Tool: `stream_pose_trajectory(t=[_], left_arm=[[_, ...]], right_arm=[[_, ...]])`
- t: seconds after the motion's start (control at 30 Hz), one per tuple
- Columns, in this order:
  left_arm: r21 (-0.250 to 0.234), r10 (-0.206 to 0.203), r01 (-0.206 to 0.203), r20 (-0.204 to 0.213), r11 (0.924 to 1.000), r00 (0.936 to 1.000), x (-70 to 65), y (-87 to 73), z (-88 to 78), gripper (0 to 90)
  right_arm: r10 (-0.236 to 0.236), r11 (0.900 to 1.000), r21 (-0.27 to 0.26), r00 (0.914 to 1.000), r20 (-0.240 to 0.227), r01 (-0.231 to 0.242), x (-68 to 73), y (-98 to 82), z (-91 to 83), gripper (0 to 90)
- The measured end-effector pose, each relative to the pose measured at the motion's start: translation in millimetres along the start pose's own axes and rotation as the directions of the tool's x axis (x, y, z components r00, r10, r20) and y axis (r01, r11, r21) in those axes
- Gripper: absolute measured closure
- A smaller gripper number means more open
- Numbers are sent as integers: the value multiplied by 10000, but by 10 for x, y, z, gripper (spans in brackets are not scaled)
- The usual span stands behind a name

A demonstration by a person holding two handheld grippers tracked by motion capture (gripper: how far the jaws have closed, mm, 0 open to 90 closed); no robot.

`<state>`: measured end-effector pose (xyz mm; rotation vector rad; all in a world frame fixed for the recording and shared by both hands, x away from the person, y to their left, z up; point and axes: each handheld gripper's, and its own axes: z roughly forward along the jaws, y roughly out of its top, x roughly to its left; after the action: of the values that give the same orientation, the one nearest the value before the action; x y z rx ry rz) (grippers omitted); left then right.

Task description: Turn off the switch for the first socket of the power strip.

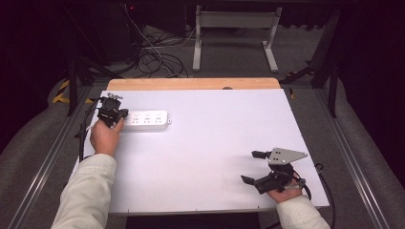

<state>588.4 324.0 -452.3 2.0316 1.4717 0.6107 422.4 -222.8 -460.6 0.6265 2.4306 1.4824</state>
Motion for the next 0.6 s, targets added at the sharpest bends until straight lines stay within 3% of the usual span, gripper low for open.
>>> stream_pose_trajectory(t=[0.27, 0.4, 0.43, 0.5, 0.6], left_arm=[[56, -3, 4, -93, 10000, 10000, -7, 1, 5, 900], [18, -255, 255, 101, 9997, 9996, 25, 2, -1, 900], [-97, -201, 202, 116, 9997, 9997, 24, 9, -29, 900], [171, -47, 46, 26, 9998, 10000, 7, 29, -58, 900], [-336, 71, -67, 131, 9994, 9999, -11, 53, -175, 899]], right_arm=[[-12, 10000, 2, 10000, 0, 12, 2, -1, -1, 51], [-7, 10000, 2, 10000, -17, 7, 2, -1, 3, 51], [-8, 10000, -2, 10000, -15, 8, 1, 0, 2, 51], [33, 10000, -10, 10000, 3, -33, -3, 0, 1, 50], [22, 10000, 47, 10000, 24, -22, -8, 3, 16, 51]])
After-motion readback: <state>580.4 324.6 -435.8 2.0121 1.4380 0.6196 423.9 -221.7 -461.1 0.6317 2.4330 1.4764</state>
